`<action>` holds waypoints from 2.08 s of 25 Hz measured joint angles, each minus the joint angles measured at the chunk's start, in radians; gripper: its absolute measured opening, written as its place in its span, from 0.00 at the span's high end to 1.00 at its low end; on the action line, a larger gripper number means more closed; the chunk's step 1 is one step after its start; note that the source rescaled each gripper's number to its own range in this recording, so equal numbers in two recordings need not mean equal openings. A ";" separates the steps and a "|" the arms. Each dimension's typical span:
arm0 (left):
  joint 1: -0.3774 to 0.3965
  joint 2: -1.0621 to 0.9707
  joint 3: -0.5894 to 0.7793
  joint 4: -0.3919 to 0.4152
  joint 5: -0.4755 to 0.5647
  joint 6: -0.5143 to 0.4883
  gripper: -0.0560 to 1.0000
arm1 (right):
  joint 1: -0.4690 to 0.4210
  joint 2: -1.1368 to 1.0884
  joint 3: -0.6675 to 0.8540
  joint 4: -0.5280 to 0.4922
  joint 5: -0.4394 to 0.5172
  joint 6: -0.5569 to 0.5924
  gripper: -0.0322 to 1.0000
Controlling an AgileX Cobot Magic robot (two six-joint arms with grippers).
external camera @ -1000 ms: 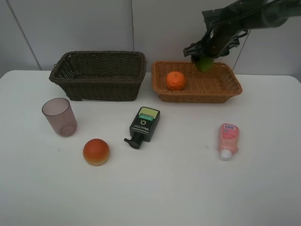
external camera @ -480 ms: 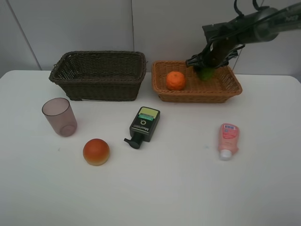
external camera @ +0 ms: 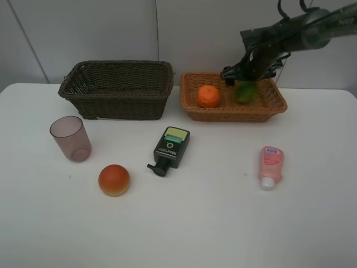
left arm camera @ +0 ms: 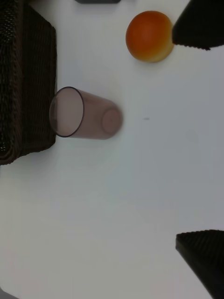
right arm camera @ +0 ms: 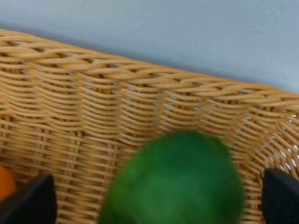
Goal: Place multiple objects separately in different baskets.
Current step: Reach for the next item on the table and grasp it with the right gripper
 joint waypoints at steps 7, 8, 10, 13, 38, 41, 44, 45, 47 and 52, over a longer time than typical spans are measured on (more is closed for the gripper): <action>0.000 0.000 0.000 0.000 0.000 0.000 0.00 | 0.005 -0.053 0.000 0.002 0.144 0.000 0.05; 0.000 0.000 0.000 0.000 0.000 0.000 0.00 | 0.007 -0.065 0.000 0.008 0.172 0.000 0.05; 0.000 0.000 0.000 0.000 0.000 0.000 0.00 | 0.013 -0.093 0.000 0.036 0.232 0.000 0.05; 0.000 0.000 0.000 0.000 0.000 0.000 0.00 | 0.031 -0.133 0.000 0.080 0.340 0.000 0.05; 0.000 0.000 0.000 0.000 0.000 0.000 0.00 | 0.041 -0.372 0.617 0.211 0.337 0.148 0.04; 0.000 0.000 0.000 0.000 0.000 0.000 0.00 | 0.041 -0.372 0.658 0.212 0.286 0.170 0.04; 0.000 0.000 0.000 0.000 0.000 0.000 0.00 | 0.041 -0.372 0.686 0.214 0.252 0.177 0.04; 0.000 0.000 0.000 0.000 0.000 0.000 0.00 | 0.041 -0.372 0.693 0.214 0.244 0.177 0.04; 0.000 0.000 0.000 0.000 0.000 0.000 0.00 | 0.041 -0.372 0.709 0.216 0.229 0.177 0.04; 0.000 0.000 0.000 0.000 0.000 0.000 0.00 | 0.041 -0.334 0.725 0.219 0.192 0.179 0.04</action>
